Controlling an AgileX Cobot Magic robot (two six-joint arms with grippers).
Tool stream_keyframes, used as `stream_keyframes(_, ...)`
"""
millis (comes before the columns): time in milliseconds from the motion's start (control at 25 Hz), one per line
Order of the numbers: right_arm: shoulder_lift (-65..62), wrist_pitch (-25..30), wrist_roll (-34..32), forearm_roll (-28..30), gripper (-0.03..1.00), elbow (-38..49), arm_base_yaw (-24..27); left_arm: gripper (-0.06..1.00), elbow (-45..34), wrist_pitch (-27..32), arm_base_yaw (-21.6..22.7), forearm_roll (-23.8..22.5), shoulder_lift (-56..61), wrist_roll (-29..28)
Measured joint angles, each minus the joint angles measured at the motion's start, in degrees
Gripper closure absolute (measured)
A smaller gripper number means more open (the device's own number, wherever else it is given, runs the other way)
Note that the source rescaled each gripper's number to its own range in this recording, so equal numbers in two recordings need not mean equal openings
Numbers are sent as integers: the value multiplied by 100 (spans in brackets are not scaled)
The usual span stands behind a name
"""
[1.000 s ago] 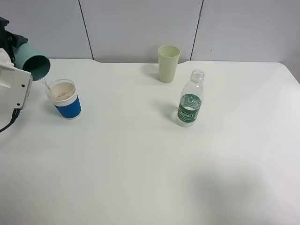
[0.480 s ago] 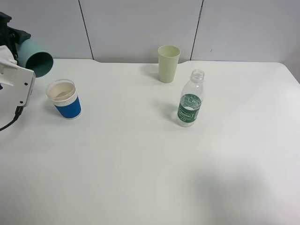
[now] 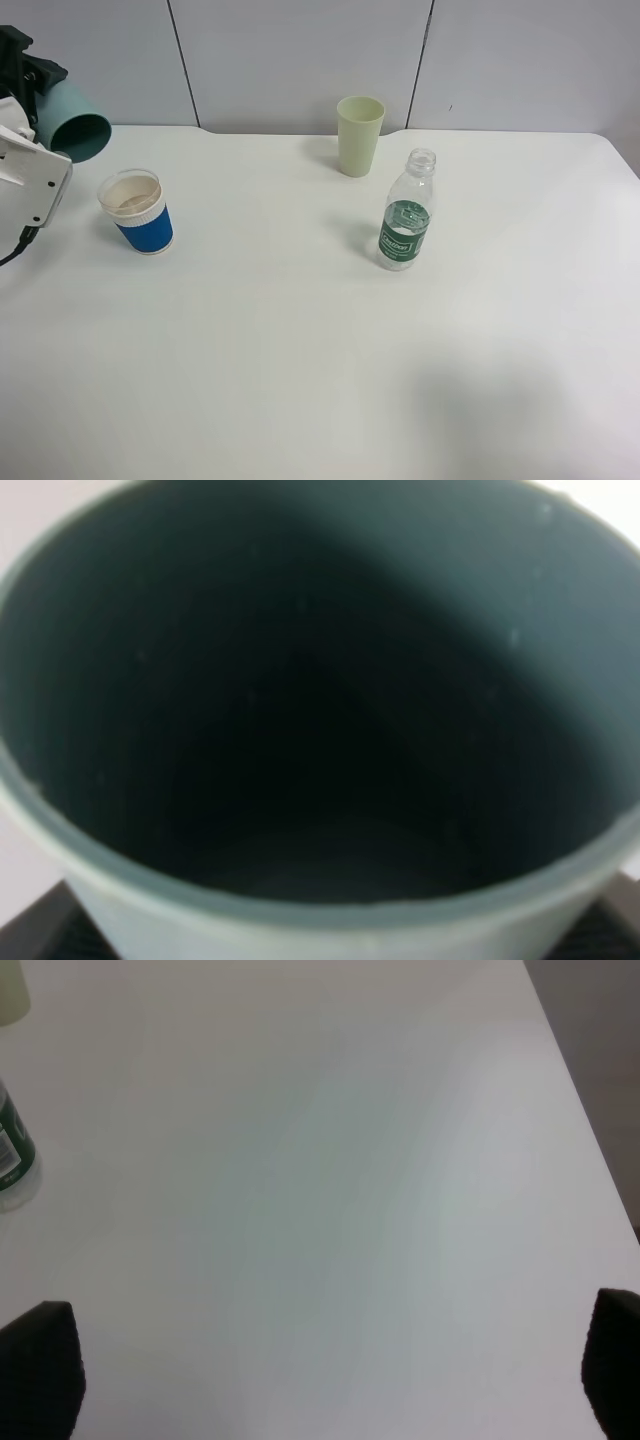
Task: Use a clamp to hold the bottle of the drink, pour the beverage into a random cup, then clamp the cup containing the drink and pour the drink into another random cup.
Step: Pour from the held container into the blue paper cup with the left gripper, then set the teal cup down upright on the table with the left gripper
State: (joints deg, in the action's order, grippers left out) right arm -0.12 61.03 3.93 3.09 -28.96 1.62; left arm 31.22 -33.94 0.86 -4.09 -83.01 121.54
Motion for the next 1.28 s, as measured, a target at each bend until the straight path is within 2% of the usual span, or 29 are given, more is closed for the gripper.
stream_keyframes(320, 0, 0, 0, 0, -3, 0, 0, 93, 0, 212, 0, 95, 6, -127)
stream_keyframes(440, 0, 0, 0, 0, -3, 0, 0, 93, 0, 422, 0, 137, 93, -587)
stream_keyframes(640, 0, 0, 0, 0, -3, 0, 0, 93, 13, 821, -163, 478, 452, -1841)
stream_keyframes(760, 0, 0, 0, 0, -3, 0, 0, 93, 182, 1104, -463, 693, 709, -2829)
stream_keyframes(920, 0, 0, 0, 0, -3, 0, 0, 93, 573, 1494, -988, 752, 883, -3905)
stream_keyframes(1120, 0, 0, 0, 0, -3, 0, 0, 93, 1013, 1749, -1596, 856, 917, -4231)
stream_keyframes(1280, 0, 0, 0, 0, -3, 0, 0, 93, 1108, 1800, -2096, 1497, 917, -4279)
